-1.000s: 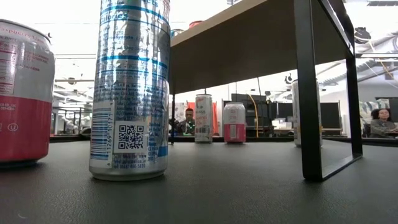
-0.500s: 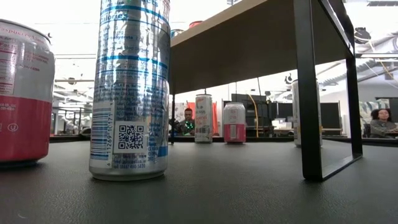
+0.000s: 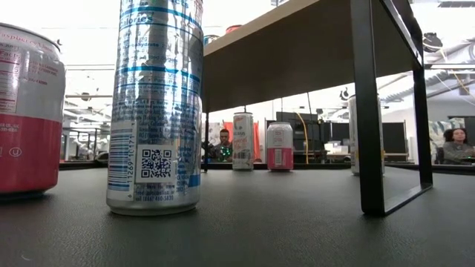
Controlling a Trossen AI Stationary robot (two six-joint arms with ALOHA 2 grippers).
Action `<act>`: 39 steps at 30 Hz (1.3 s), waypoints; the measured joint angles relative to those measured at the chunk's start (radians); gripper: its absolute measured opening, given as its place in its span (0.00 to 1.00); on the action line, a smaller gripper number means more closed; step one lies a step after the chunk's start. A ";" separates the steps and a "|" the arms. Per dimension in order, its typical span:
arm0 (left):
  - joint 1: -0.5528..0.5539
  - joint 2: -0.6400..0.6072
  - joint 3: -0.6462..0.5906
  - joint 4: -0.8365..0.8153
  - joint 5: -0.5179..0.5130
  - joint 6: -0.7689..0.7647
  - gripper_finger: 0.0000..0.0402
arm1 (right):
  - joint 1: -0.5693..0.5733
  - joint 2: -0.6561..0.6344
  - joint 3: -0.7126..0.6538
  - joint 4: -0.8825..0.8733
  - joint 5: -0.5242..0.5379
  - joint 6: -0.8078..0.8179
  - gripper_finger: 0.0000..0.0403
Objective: Place canned beverage on shelf
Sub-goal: Put the bottom red soda can on the shelf aligned with the other red soda can
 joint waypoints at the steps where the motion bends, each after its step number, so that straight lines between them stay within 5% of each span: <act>1: 0.000 -0.007 0.000 -0.004 0.001 0.000 0.98 | -0.002 -0.005 0.000 -0.001 -0.001 -0.001 0.69; 21: 0.001 -0.160 0.001 -0.192 -0.116 0.009 0.98 | -0.002 -0.040 0.000 -0.139 0.118 -0.004 0.70; 39: 0.005 -0.169 0.052 -0.309 -0.279 0.168 0.98 | 0.076 -0.038 0.000 -0.175 0.638 -0.057 0.70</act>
